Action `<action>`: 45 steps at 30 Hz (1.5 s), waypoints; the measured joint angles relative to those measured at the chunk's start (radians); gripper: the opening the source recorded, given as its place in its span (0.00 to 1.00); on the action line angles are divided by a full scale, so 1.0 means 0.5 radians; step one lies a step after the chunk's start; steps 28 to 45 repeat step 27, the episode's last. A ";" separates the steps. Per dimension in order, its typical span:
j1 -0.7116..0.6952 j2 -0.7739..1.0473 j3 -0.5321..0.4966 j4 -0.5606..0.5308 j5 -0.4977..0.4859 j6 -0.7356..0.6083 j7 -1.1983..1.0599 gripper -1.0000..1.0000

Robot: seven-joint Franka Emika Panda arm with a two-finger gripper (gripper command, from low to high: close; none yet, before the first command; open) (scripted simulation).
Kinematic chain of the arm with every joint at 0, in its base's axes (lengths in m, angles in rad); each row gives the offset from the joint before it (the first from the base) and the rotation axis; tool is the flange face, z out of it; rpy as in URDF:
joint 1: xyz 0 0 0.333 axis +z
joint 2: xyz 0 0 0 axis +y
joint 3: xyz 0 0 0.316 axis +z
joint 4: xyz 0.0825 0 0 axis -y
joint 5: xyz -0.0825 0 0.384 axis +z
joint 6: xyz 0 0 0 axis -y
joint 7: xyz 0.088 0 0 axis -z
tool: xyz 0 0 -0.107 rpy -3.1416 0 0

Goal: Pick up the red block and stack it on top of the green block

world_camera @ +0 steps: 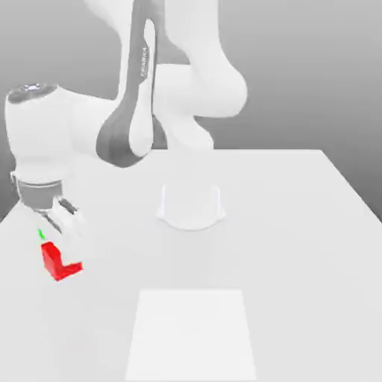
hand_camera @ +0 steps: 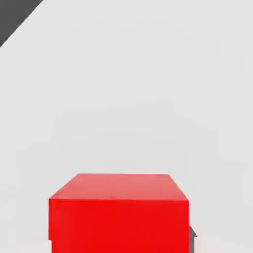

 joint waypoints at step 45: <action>-0.685 0.148 -0.363 -0.245 0.322 0.374 0.540 1.00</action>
